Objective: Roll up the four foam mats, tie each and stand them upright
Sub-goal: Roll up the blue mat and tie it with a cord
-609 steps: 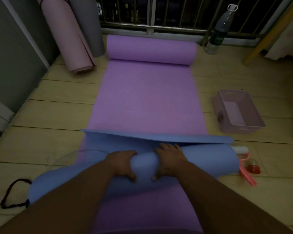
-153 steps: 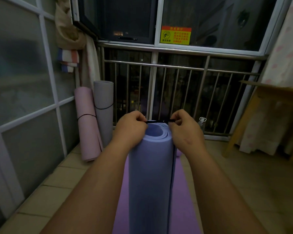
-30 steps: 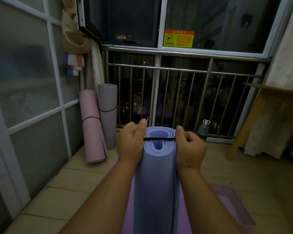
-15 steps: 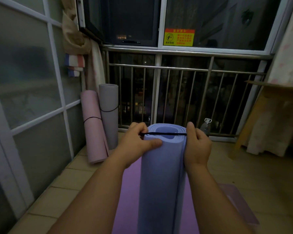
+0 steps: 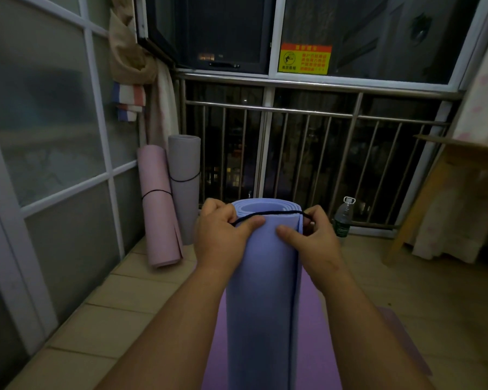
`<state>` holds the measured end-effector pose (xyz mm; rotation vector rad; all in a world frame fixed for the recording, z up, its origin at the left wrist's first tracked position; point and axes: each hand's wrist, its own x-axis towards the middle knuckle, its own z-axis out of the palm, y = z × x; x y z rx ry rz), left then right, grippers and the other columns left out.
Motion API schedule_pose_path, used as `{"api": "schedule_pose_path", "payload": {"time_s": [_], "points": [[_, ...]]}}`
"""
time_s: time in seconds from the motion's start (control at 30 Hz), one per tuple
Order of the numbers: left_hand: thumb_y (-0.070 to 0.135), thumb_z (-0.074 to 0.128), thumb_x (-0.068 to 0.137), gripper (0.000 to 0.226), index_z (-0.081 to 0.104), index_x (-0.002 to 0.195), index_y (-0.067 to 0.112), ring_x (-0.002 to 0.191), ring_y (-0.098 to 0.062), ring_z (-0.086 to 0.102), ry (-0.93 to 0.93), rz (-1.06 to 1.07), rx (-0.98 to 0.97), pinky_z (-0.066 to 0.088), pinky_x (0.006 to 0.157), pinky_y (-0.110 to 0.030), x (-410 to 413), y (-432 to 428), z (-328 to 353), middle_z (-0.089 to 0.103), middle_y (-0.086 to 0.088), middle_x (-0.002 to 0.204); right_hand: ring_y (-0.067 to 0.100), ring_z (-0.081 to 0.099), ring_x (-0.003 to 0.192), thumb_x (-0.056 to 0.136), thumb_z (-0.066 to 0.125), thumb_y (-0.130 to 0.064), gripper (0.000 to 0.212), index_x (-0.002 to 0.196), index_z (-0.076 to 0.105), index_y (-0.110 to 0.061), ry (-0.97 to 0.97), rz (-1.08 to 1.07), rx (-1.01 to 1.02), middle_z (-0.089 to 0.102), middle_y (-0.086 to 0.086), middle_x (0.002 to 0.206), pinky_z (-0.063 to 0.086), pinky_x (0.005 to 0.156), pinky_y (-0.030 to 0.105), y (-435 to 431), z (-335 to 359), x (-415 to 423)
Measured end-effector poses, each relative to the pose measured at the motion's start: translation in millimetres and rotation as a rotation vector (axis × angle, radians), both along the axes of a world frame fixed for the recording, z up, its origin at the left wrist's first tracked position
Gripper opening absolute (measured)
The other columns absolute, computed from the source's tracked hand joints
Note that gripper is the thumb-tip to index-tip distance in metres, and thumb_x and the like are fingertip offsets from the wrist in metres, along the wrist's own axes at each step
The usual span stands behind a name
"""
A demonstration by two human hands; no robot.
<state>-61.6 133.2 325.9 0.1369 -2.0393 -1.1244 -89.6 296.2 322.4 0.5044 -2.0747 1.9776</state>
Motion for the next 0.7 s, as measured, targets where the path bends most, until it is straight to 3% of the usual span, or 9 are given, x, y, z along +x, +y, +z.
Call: {"api": "schedule_pose_path", "payload": {"time_s": [0.13,0.27,0.37,0.43,0.5,0.57,0.63,0.7], "points": [[0.033,0.082,0.074,0.039,0.049,0.061,0.014,0.076,-0.004,0.050,0.015,-0.036,0.013,0.040,0.062,-0.014,0,-8,-3,0.047,0.006,0.091,0.018,0.063,0.082,0.076,0.083,-0.021,0.032,0.081,0.052,-0.023,0.080,-0.140,0.127,0.063,0.006,0.091,0.055,0.070,0.031,-1,1,-1],[0.011,0.075,0.081,0.020,0.056,0.076,0.013,0.096,0.004,0.051,-0.025,-0.200,0.067,0.041,0.076,-0.005,0,-18,-8,0.047,0.004,0.109,0.011,0.053,0.071,0.074,0.083,-0.030,0.032,0.068,0.052,-0.027,0.180,-0.339,0.279,0.051,-0.003,0.081,0.046,0.067,0.033,-5,4,0],[0.005,0.070,0.085,0.019,0.055,0.079,0.015,0.097,0.003,0.050,-0.056,-0.236,0.090,0.041,0.078,-0.004,-1,-17,-7,0.046,0.002,0.114,0.009,0.046,0.066,0.075,0.080,-0.037,0.038,0.063,0.048,-0.021,0.238,-0.430,0.375,0.043,-0.006,0.076,0.038,0.061,0.033,-7,2,1],[0.002,0.069,0.085,0.026,0.052,0.076,0.020,0.096,-0.006,0.050,-0.048,-0.212,0.030,0.041,0.082,-0.008,-4,-16,-6,0.045,0.002,0.111,0.014,0.048,0.068,0.076,0.079,-0.036,0.033,0.067,0.052,-0.019,0.298,-0.479,0.373,0.044,-0.007,0.076,0.041,0.061,0.035,-12,-3,0],[-0.003,0.063,0.084,0.035,0.049,0.072,0.026,0.098,-0.016,0.049,-0.027,-0.210,-0.028,0.047,0.086,-0.022,-5,-11,-7,0.042,0.002,0.108,0.019,0.051,0.073,0.079,0.076,-0.024,0.021,0.078,0.057,-0.017,0.351,-0.475,0.305,0.049,-0.007,0.079,0.046,0.065,0.039,-19,-7,-1],[-0.006,0.054,0.083,0.042,0.048,0.071,0.033,0.097,-0.019,0.048,0.003,-0.211,-0.029,0.047,0.089,-0.035,-5,-4,-12,0.041,0.001,0.108,0.014,0.052,0.074,0.079,0.075,-0.013,0.020,0.079,0.056,-0.016,0.369,-0.432,0.217,0.051,-0.007,0.080,0.047,0.067,0.033,-26,-9,0],[0.003,0.053,0.078,0.031,0.048,0.071,0.033,0.097,-0.017,0.048,0.007,-0.222,0.041,0.047,0.090,-0.040,-3,-1,-17,0.042,0.001,0.110,0.007,0.053,0.075,0.079,0.077,-0.011,0.026,0.078,0.054,-0.024,0.358,-0.376,0.179,0.052,-0.011,0.081,0.043,0.065,0.017,-28,-9,2],[0.019,0.053,0.071,0.006,0.052,0.071,0.025,0.100,-0.014,0.049,-0.027,-0.264,0.137,0.047,0.090,-0.038,-3,-3,-18,0.042,0.003,0.111,0.006,0.055,0.077,0.079,0.078,-0.015,0.020,0.080,0.058,-0.020,0.369,-0.311,0.177,0.054,-0.009,0.083,0.043,0.066,0.012,-24,-13,0]]}}
